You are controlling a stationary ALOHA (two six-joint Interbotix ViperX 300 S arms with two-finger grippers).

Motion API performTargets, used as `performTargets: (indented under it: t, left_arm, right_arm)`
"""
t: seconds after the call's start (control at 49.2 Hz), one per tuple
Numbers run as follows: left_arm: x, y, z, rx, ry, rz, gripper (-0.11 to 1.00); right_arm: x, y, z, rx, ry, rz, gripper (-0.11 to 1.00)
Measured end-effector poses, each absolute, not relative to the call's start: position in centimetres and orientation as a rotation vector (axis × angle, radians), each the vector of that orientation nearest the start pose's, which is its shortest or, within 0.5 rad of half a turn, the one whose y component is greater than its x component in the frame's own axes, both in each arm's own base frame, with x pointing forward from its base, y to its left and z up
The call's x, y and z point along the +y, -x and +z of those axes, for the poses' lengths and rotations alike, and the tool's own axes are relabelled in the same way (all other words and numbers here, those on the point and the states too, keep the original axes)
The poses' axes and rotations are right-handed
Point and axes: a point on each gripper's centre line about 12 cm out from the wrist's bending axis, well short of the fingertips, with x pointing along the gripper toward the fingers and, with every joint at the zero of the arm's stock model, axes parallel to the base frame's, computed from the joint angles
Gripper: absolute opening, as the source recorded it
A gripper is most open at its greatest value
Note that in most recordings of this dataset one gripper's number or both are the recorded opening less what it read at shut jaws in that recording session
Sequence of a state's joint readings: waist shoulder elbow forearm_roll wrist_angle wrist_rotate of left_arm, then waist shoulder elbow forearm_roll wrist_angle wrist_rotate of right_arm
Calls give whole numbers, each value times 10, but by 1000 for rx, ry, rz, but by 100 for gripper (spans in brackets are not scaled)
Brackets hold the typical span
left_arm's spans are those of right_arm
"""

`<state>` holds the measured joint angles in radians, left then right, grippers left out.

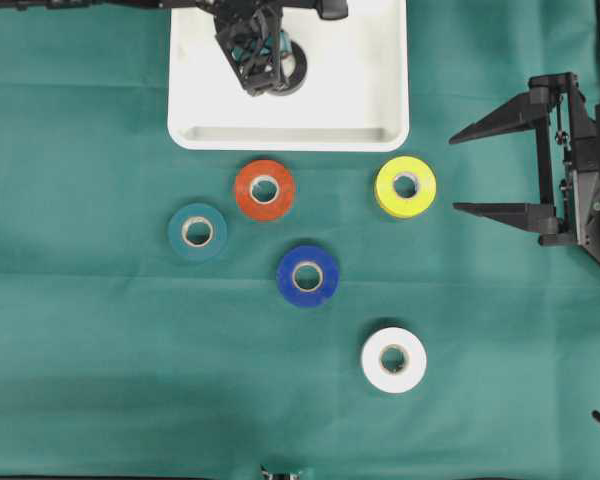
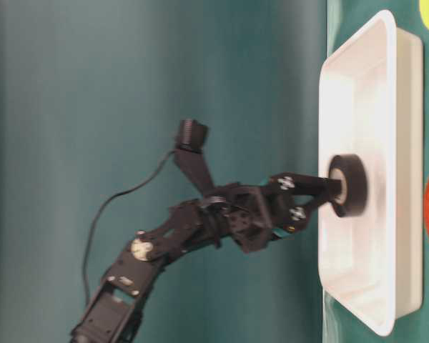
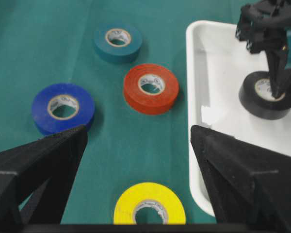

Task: Pick up the tape from a random location and place it into the white case.
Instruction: 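Lower the black roll into the tray and open the left gripper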

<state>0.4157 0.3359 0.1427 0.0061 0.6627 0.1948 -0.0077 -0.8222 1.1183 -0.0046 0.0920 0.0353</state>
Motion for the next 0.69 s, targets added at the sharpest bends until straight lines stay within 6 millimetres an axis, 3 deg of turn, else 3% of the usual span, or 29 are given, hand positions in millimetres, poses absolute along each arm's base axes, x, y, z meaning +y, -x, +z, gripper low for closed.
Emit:
performTargets:
  t: [0.427, 0.488, 0.61, 0.691]
  left_arm:
    - [192, -434, 131, 1149, 54, 256, 21]
    - [191, -434, 132, 1147, 51, 254, 33]
    - [192, -434, 131, 1151, 31, 241, 71]
    - [192, -434, 131, 1153, 26, 237, 91]
  right_arm:
    - [-2, -217, 243, 386, -30, -14, 92]
    - [-2, -217, 243, 386, -30, -14, 92]
    - [-2, -217, 242, 389, -30, -14, 92]
    - [-2, -217, 242, 388, -30, -14, 92]
